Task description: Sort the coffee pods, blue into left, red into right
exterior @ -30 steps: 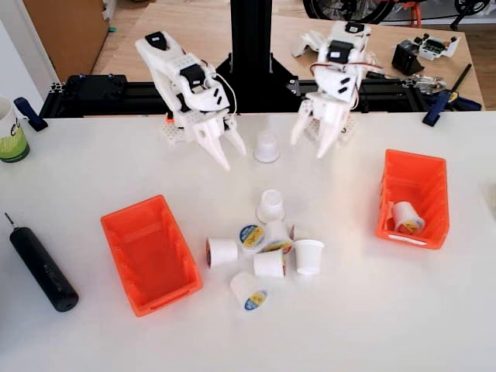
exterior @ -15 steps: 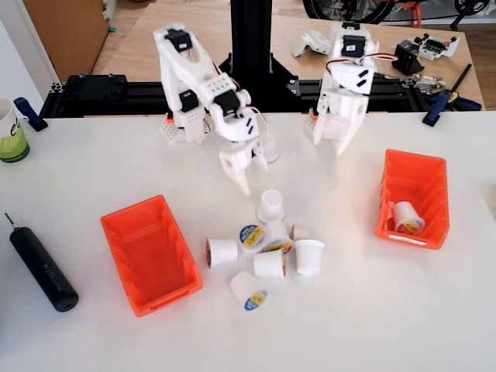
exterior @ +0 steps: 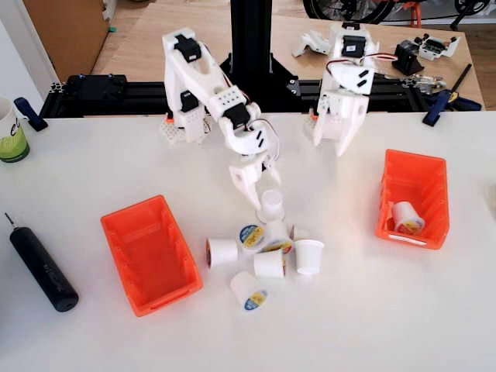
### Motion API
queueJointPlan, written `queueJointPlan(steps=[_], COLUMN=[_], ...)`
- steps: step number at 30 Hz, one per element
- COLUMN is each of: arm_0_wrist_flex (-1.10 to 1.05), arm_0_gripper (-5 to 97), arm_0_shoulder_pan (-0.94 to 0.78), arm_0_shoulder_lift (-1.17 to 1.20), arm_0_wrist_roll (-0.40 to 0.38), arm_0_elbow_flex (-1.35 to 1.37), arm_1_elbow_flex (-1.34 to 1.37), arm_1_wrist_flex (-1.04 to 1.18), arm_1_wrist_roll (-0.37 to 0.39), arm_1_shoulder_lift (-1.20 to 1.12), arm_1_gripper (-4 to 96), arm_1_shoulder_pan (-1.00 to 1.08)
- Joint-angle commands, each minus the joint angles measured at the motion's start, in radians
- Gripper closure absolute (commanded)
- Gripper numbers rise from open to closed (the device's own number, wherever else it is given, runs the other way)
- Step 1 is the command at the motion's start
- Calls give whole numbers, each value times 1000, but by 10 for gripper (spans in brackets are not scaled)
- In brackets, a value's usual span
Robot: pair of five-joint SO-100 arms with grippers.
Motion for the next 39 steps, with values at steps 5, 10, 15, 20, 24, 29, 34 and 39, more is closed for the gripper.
queueJointPlan(steps=[5,10,15,20,24,29,34,39], arm_0_wrist_flex=[-29,-31,-35,-49,-58,-69,-63,-40], arm_0_gripper=[609,654,678,708,712,724,729,731], arm_0_shoulder_pan=[-3,-5,-2,-6,-6,-9,-21,-32], arm_0_shoulder_lift=[-20,-28,-34,-35,-48,-46,-25,15], arm_0_wrist_roll=[5,6,3,6,8,15,20,43], arm_0_elbow_flex=[-71,-71,-71,-71,-71,-71,-71,-81], arm_1_elbow_flex=[-3,8,28,34,41,46,54,58], arm_1_wrist_flex=[-8,-20,-46,-52,-63,-74,-87,-101], arm_1_wrist_roll=[11,18,18,9,8,9,17,25], arm_1_shoulder_lift=[18,17,17,17,17,17,17,17], arm_1_gripper=[664,667,670,672,672,675,675,667], arm_1_shoulder_pan=[-3,-3,-3,5,5,5,5,2])
